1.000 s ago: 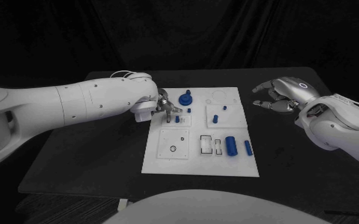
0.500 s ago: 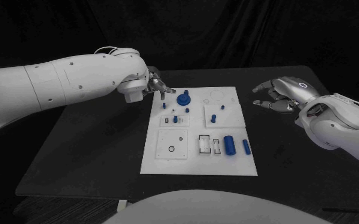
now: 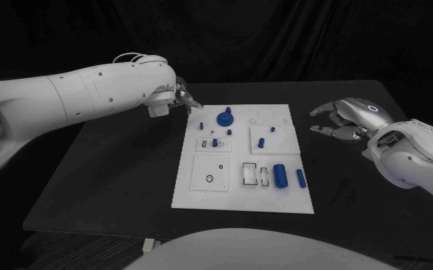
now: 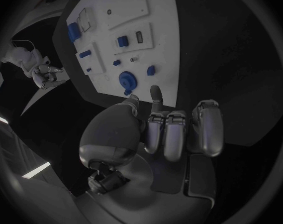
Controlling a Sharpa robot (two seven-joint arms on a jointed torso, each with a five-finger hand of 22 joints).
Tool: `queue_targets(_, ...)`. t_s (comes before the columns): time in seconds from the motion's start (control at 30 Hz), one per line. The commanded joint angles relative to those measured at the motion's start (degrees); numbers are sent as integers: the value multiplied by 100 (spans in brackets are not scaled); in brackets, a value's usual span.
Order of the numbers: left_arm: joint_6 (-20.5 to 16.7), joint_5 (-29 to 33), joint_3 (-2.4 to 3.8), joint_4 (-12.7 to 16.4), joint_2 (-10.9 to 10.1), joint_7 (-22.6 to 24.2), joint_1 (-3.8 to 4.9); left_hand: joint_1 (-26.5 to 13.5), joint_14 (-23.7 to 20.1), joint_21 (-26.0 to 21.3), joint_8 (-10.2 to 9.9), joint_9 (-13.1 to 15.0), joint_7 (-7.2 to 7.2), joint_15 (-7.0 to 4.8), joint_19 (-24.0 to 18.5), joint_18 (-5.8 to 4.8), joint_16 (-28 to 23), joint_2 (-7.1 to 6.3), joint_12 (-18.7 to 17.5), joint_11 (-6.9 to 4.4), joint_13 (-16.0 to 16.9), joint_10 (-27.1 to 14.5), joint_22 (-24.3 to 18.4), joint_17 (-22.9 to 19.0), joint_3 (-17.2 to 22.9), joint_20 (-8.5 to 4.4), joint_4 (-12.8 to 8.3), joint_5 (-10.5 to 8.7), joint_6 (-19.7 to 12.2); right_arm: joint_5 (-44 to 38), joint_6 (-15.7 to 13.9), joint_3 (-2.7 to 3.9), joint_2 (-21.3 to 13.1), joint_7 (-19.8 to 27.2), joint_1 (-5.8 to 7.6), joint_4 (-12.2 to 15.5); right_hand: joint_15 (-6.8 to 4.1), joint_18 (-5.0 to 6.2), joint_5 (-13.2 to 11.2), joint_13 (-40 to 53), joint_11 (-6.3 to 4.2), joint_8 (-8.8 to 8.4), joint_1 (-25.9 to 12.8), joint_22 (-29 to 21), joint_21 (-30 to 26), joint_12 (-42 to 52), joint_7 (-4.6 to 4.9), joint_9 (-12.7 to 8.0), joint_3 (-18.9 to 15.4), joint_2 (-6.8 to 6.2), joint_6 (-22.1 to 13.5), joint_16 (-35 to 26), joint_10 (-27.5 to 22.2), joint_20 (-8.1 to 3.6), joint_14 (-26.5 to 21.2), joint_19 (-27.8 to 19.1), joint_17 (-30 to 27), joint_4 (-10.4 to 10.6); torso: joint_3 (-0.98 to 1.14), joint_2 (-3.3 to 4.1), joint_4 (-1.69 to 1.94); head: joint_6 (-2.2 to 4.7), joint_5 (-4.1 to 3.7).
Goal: Assemble the parts on the task board
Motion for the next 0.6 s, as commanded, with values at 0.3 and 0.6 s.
queue_targets(0.3,62,-266,6,-434,257,396,-221,-14,595,-31,72,163,30,21,2,-67,15,-9,20,40,1505,604,664,1508,-144,27,54,-13,-188,22,-7,4,-18,-7,-21,50,44,15,-4,1510,54,22,-77,1074,-42,15,-6,-7,-22,4,51,15,607,44,595,-3,1510,2,-22,112,-7,-1,23)
queue_targets(0.6,37,-271,6,-555,336,533,-322,-1,595,-66,78,222,50,41,-31,-59,15,3,20,61,1505,604,650,1508,-197,43,51,-12,-265,22,-20,5,-19,-5,-22,52,45,15,5,1510,56,22,-74,1074,-42,15,-4,-8,-21,3,55,15,607,45,595,-3,1510,-2,-24,132,2,-1,-17)
